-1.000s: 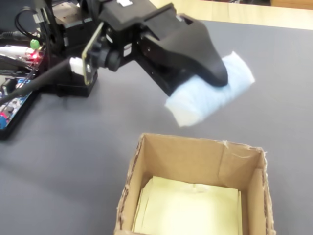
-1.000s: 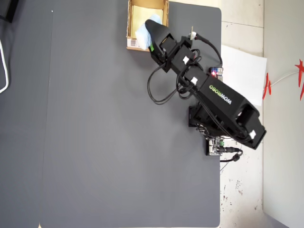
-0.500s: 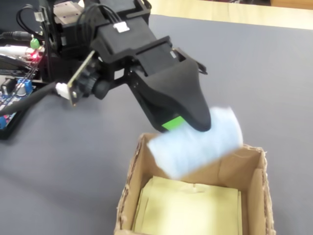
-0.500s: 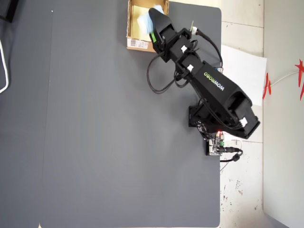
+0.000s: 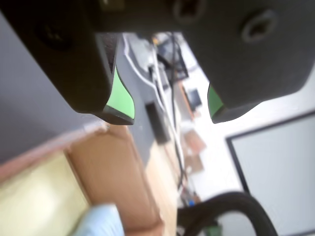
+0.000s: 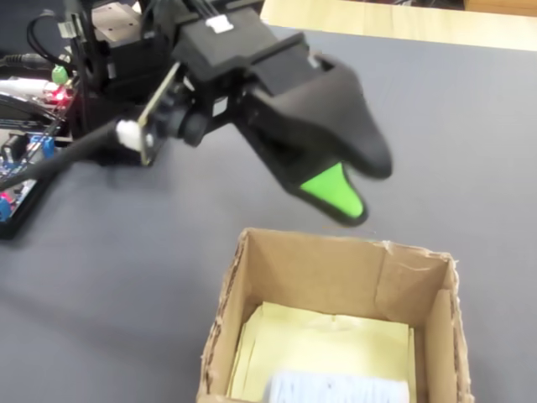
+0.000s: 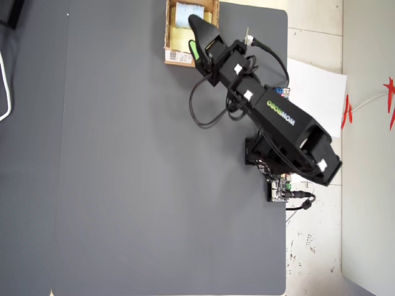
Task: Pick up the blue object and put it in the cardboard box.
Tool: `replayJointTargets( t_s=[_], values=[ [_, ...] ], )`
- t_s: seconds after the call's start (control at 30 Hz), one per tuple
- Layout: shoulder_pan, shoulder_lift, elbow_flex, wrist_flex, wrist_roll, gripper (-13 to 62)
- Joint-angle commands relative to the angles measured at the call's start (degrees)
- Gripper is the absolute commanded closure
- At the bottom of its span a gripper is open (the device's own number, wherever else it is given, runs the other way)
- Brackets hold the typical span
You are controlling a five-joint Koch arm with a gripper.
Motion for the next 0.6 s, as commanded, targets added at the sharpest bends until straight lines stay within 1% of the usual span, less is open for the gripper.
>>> replayJointTargets(
  t_s=[0.0,0.13,0.27,0.43,0.57],
  values=[
    [-3.3,4.0,-0.8,-7.2,3.3,20.2],
    [-10.1,8.4,4.3,-8.2,6.5,17.0],
    [-17.1,12.9,11.4,-12.4,9.1,17.0],
    [-24.7,16.4,17.2,-12.4,9.0,16.3],
    [-28.3,18.4,21.6,-12.2,9.1,16.2]
  ],
)
